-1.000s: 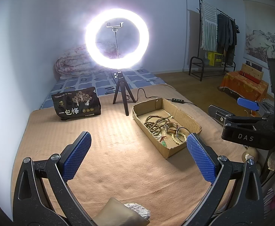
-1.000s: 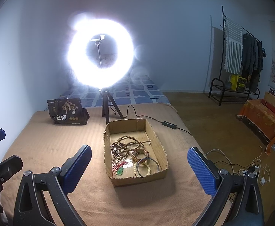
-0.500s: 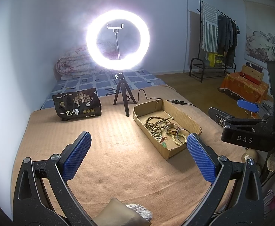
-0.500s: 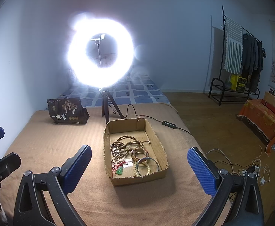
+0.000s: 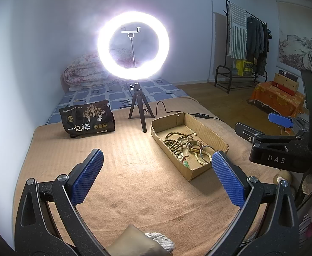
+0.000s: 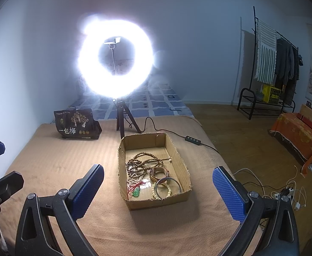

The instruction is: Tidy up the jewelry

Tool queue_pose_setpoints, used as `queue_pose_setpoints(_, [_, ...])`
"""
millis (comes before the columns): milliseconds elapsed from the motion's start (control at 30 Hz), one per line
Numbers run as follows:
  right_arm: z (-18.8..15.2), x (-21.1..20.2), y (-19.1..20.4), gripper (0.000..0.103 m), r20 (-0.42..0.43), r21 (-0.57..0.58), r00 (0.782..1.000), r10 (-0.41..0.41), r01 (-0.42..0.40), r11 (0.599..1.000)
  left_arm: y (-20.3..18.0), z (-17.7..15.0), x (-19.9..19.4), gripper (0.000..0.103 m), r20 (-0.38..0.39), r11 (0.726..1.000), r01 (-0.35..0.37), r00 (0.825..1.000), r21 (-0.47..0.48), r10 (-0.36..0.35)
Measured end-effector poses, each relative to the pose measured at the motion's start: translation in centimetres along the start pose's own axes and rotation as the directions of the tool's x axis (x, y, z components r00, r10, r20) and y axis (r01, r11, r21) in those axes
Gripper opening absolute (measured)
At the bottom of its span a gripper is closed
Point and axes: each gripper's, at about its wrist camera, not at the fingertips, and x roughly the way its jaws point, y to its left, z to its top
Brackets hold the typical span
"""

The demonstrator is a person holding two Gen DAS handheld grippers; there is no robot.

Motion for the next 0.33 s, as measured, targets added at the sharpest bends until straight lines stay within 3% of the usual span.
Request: queue_pose_setpoints(333, [0.06,0.03,-0.05,0.103,-0.001,0.0,1.0,0.0,0.0,1.0,0.05,0.28,-0.18,0.103,0.015,1.0,-0.013,1.0,-0.002,0.014])
